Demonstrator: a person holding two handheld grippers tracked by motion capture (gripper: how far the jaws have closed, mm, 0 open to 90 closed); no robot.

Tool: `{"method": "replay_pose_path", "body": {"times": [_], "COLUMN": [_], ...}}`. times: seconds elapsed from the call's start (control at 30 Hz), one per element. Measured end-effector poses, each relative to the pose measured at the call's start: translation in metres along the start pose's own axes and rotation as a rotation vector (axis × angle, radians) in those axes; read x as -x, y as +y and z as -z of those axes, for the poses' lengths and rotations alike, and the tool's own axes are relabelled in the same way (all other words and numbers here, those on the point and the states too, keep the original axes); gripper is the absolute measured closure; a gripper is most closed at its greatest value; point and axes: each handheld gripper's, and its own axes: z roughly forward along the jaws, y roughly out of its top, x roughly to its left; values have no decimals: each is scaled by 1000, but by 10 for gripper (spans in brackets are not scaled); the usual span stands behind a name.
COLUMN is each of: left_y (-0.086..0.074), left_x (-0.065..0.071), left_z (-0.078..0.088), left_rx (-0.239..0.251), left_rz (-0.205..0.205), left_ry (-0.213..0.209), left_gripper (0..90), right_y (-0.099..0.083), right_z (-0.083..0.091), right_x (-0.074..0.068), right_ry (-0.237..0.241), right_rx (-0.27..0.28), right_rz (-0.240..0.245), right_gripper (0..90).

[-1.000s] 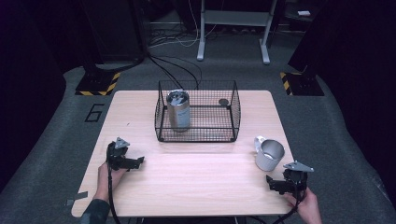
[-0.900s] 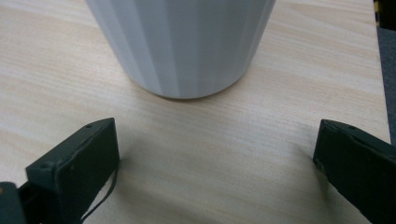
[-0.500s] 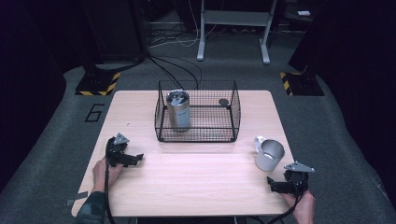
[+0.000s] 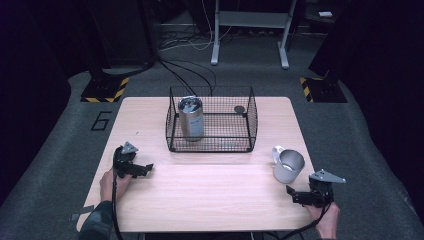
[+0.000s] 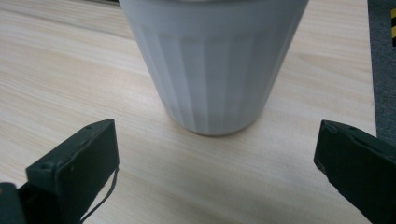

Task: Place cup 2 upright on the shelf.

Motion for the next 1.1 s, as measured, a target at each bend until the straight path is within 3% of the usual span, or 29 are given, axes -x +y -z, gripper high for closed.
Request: {"method": "replay_pose_path", "body": {"times": [0.53, 1.1], "left_y": [0, 0], "left_x": [0, 0], "left_z": [0, 0], "left_rx": [0, 0], "left_rz": [1, 0], "left_ry": [0, 0], "left_gripper": [0, 0], "right_y": [43, 70], "right_z": [2, -16], "right_x": [-1, 2], "right_ry": [28, 55], "right_rx": [58, 12], "right_rz": [48, 116], "right_gripper": [0, 0]}}
